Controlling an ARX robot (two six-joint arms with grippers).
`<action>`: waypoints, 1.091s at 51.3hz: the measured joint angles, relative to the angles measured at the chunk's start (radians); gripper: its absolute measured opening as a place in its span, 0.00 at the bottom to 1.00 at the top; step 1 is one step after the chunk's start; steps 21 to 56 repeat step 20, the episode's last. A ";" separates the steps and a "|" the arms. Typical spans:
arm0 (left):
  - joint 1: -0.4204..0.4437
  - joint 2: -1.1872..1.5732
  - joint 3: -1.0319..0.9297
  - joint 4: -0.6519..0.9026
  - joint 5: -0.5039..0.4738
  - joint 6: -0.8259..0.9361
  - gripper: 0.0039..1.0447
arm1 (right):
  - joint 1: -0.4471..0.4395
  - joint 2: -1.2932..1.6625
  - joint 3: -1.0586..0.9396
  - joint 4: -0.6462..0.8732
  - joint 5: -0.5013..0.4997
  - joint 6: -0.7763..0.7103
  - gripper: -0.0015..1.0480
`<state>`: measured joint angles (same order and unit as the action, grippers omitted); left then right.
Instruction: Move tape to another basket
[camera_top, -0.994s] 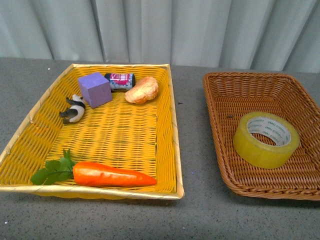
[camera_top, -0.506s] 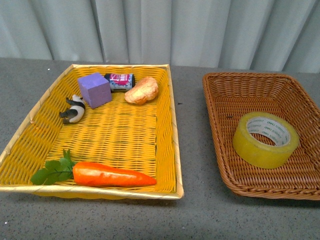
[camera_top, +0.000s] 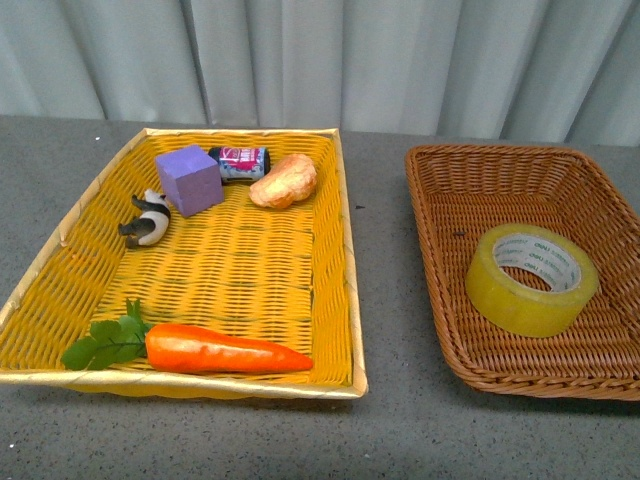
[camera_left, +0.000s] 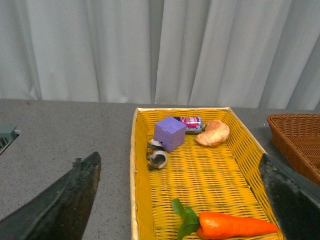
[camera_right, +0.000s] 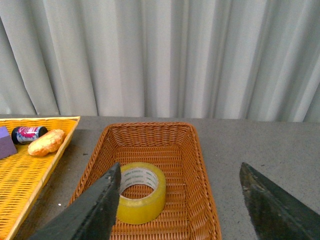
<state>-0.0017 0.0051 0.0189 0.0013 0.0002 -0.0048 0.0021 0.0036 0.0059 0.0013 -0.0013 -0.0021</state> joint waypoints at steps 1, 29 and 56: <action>0.000 0.000 0.000 0.000 0.000 0.000 0.95 | 0.000 0.000 0.000 0.000 0.000 0.000 0.73; 0.000 0.000 0.000 0.000 0.000 0.000 0.94 | 0.000 0.000 0.000 0.000 0.000 0.002 0.91; 0.000 0.000 0.000 0.000 0.000 0.000 0.94 | 0.000 0.000 0.000 0.000 0.000 0.002 0.91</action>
